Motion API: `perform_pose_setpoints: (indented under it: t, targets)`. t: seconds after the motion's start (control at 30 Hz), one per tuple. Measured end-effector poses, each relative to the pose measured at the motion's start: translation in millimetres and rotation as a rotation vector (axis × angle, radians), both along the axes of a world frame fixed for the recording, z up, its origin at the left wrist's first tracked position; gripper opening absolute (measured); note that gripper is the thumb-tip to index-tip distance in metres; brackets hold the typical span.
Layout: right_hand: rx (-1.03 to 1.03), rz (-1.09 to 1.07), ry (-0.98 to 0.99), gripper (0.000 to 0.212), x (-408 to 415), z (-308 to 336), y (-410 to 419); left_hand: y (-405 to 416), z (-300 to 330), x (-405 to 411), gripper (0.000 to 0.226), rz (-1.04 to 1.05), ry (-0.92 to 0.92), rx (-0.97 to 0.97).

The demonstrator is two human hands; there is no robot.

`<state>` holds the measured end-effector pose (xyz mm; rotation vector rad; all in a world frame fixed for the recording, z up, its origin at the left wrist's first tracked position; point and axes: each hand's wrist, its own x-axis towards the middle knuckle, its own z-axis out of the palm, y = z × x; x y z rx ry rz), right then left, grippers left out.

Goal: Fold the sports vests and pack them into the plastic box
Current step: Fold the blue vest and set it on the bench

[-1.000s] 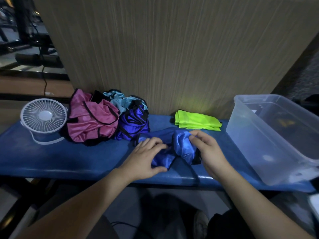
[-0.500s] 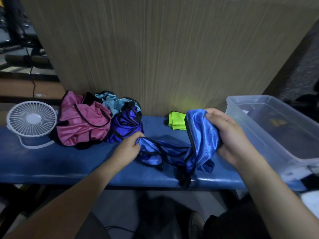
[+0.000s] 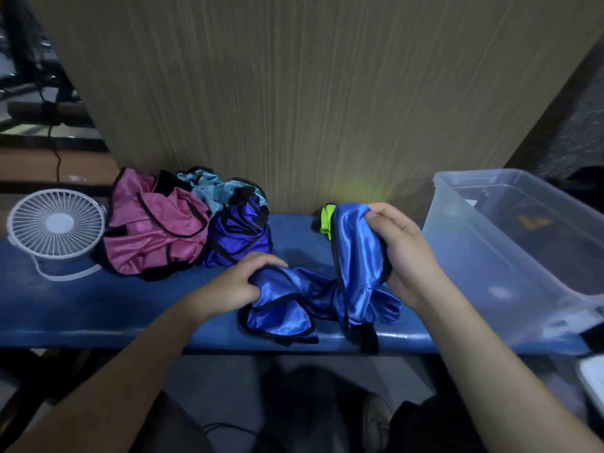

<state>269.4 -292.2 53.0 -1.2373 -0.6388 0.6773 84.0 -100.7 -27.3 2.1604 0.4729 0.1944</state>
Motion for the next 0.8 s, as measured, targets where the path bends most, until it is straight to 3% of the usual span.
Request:
perform_pose_setpoints:
  t: [0.1,0.23,0.37,0.47,0.57,0.67,0.8]
  targets:
    - [-0.040,0.019,-0.180,0.025,-9.2,-3.4,6.4,-14.3,26.0,-5.4,0.082,-0.164,0.039,-0.076]
    - [-0.044,0.076,-0.509,0.016,-14.0,-5.7,12.7,-48.0,52.2,7.6,0.044,-0.278,-0.121,-0.300]
    - [-0.041,0.100,-0.625,0.015,-19.3,-5.2,14.0,-71.5,46.3,33.4,0.035,-0.022,-0.213,-0.213]
    - [-0.031,0.044,-0.703,0.018,-20.0,-11.3,3.5,-77.7,54.3,41.5,0.004,0.138,-0.331,-0.278]
    - [-0.080,-0.113,-0.667,0.035,-18.0,-26.8,-17.1,-79.6,70.1,39.6,0.005,0.214,-0.413,-0.365]
    - [-0.218,-0.132,-0.679,0.029,-16.0,-45.6,-34.4,-79.1,83.7,35.7,0.007,0.245,-0.506,-0.416]
    - [-0.574,-0.013,-0.970,0.039,-18.3,-68.9,-41.9,-79.1,100.5,32.7,0.028,0.208,-0.571,-0.477]
